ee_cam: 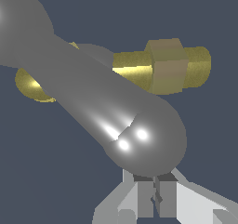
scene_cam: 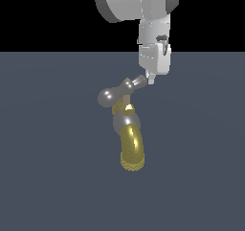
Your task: Turn on the faucet by rotating a designated handle.
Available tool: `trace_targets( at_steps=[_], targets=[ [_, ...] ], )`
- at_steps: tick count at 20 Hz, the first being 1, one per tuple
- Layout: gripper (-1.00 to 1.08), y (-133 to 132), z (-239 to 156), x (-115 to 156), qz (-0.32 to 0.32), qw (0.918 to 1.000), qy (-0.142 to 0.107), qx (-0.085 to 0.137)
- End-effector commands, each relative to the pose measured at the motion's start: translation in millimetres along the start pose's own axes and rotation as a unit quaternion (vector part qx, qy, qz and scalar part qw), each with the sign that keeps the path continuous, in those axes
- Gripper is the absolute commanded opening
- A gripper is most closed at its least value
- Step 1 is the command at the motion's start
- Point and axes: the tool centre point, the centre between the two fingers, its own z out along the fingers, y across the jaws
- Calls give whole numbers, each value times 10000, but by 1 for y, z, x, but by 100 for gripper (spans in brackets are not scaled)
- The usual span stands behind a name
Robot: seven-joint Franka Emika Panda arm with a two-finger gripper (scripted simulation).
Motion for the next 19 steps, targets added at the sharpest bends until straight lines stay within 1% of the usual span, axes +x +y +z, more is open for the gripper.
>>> trace_targets(
  at_steps=[1, 2, 3, 18, 19],
  targets=[
    [-100, 17, -3, 38, -250, 9997, 63, -40],
    [-100, 17, -3, 38, -250, 9997, 63, -40],
    [-100, 6, 0, 6, -18, 10000, -1, 1],
    [-100, 24, -4, 122, -246, 9997, 61, -40],
    [-100, 24, -4, 122, -246, 9997, 61, -40]
  ],
)
